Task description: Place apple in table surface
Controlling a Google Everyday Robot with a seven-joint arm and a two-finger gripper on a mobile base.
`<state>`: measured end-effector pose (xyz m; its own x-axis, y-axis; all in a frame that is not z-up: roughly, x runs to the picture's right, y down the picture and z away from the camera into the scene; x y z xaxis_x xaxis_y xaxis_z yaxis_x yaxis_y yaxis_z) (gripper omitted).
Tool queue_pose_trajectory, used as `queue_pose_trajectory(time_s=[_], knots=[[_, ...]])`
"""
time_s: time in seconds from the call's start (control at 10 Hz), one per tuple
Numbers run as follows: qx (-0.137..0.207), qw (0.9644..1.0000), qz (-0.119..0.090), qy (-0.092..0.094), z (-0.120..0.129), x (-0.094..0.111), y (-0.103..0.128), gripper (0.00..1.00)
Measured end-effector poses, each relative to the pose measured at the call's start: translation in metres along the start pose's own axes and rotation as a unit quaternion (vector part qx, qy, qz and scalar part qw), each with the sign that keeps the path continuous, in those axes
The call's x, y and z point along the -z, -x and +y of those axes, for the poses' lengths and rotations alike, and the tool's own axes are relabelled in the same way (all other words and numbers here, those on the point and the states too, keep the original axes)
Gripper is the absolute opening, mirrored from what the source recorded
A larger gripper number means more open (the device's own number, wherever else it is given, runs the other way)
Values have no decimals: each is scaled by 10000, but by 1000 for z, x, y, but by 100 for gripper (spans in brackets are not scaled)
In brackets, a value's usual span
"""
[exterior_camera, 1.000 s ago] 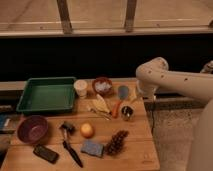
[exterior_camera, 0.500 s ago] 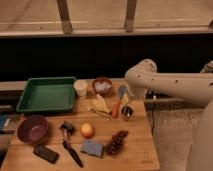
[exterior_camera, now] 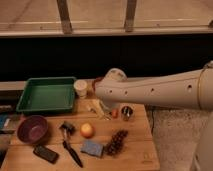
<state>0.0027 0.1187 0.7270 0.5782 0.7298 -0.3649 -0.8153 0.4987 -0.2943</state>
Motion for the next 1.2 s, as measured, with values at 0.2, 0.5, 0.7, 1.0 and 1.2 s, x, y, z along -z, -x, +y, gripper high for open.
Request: queue_pose_trajectory(time_s=[0.2,0.5,0.7,1.0,1.2], knots=[[-9,10000,11,-16,-2,0,-3,63],[-5,10000,10,-1,0,0,-2,63],[111,9999,-10,35,1,-1,-2,63],[816,9966,-35,137,49,-4,17,63],[1344,9907,63,218,94,-17,38,63]])
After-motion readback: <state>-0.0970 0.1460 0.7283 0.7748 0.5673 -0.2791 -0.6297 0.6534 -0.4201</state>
